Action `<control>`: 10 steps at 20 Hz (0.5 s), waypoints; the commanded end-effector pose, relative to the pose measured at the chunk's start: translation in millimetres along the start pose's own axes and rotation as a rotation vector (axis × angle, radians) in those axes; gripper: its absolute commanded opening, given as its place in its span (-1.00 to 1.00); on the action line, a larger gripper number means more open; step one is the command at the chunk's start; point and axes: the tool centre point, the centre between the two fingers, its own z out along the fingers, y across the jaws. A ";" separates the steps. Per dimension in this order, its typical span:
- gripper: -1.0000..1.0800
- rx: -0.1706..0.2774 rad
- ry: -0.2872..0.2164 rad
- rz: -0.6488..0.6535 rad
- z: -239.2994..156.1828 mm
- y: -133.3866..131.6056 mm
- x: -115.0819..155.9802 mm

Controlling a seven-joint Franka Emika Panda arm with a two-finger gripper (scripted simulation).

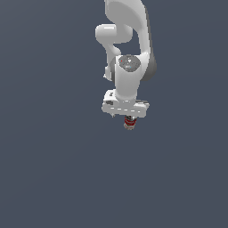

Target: Pick up the object and move it to a goal position.

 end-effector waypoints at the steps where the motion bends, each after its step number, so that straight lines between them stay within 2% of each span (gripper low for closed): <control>1: 0.92 0.002 0.003 0.030 4.4 -12.5 -12.4; 10: 0.92 0.008 0.009 0.096 14.0 -38.3 -42.1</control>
